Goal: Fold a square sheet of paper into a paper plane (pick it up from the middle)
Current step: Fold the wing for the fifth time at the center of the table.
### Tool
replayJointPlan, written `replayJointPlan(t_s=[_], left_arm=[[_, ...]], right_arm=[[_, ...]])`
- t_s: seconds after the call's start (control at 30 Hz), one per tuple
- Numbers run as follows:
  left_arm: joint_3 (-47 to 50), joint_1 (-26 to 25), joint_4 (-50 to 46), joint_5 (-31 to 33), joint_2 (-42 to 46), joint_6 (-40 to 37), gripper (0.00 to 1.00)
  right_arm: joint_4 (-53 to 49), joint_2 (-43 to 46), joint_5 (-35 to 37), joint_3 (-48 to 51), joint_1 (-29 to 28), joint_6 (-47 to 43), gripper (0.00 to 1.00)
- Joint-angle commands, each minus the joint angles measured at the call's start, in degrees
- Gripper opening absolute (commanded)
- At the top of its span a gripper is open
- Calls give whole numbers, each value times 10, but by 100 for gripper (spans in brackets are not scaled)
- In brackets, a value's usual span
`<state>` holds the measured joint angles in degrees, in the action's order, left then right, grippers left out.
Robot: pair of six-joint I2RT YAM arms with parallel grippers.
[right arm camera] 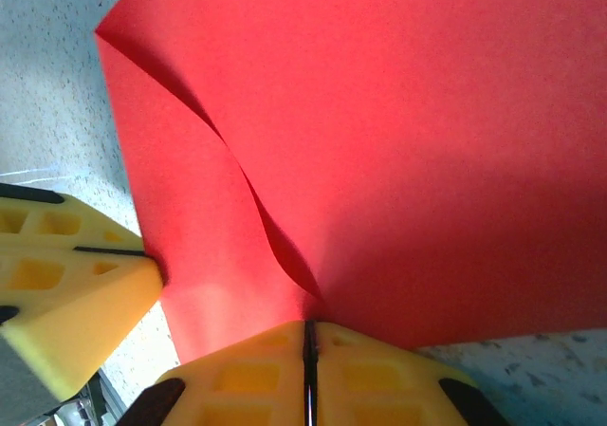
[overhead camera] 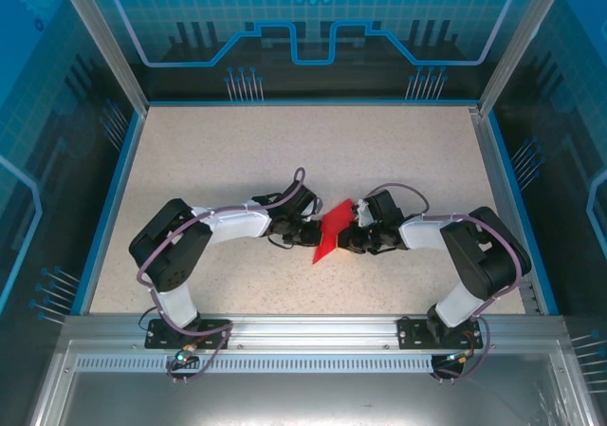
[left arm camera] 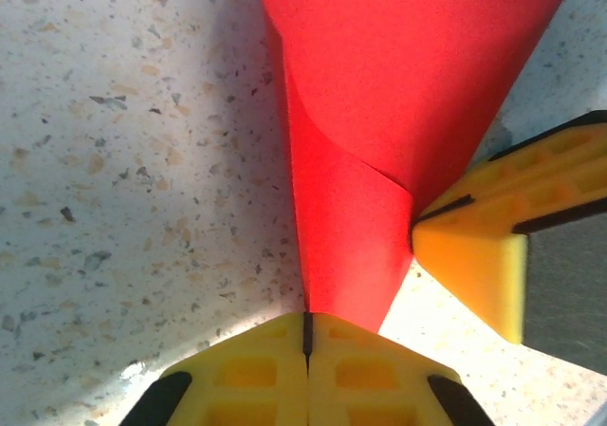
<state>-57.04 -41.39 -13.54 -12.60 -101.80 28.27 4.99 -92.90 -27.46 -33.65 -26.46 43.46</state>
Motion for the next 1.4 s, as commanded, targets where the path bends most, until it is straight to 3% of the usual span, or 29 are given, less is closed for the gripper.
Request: replayJointPlan(t_s=[0.0, 0.73, 1.37], left_arm=[[-24, -11, -35, 18, -16, -29, 6], [-79, -61, -94, 77, -26, -82, 7], [-81, -72, -68, 48, -51, -88, 10]], right_arm=[[-3, -22, 8, 2, 3, -4, 10], [-10, -8, 8, 4, 5, -9, 8], [5, -6, -2, 15, 12, -13, 8]])
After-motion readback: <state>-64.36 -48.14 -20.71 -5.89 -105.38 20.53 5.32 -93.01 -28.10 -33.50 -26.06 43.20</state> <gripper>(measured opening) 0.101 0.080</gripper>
